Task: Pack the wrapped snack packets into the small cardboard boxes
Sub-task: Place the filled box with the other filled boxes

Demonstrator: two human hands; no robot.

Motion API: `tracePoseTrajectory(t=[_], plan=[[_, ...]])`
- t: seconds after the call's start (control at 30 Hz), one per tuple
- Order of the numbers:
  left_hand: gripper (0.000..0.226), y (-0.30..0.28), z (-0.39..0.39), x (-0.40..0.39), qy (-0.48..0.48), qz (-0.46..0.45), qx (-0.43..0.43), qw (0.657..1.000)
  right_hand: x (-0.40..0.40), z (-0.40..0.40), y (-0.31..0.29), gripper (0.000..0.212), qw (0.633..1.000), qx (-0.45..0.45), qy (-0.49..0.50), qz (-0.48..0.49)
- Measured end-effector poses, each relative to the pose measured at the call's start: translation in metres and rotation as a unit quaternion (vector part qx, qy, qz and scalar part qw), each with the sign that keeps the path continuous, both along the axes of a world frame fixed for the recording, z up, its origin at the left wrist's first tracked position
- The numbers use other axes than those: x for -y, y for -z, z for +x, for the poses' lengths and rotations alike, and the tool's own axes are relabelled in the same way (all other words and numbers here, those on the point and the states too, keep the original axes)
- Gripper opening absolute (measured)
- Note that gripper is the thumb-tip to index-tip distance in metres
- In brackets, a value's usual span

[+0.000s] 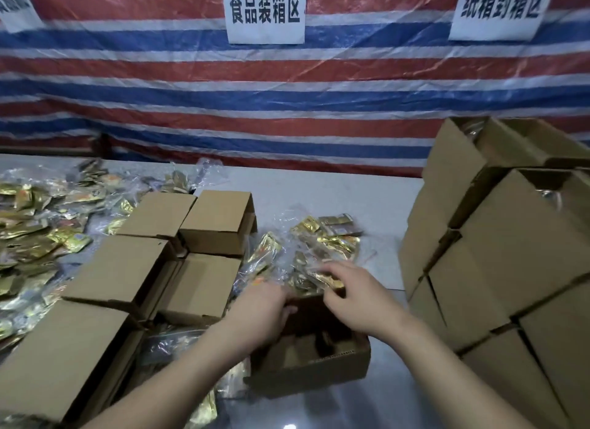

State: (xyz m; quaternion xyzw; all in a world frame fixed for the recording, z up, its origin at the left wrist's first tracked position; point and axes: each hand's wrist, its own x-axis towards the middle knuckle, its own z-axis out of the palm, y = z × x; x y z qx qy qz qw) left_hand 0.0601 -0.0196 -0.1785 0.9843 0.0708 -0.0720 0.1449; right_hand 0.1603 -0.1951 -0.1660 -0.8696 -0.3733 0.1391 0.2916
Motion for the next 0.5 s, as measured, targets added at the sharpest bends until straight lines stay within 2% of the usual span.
tracePoseTrajectory(t=[0.07, 0.2, 0.37, 0.5], plan=[[0.023, 0.022, -0.005, 0.018, 0.012, -0.014, -0.013, 1.0, 0.017, -0.018, 0.018, 0.026, 0.998, 0.021, -0.02, -0.065], [0.023, 0.08, -0.031, 0.053, 0.03, -0.048, -0.069, 0.996, 0.055, -0.056, 0.083, 0.012, 0.987, 0.035, -0.041, -0.15], [0.026, 0.143, -0.063, 0.082, 0.035, -0.071, -0.139, 0.987, 0.087, -0.094, 0.158, 0.018, 0.988, -0.023, 0.009, -0.149], [0.027, 0.164, -0.073, 0.09, 0.057, -0.014, -0.116, 0.992, 0.092, -0.106, 0.186, 0.017, 0.989, -0.021, 0.03, -0.142]])
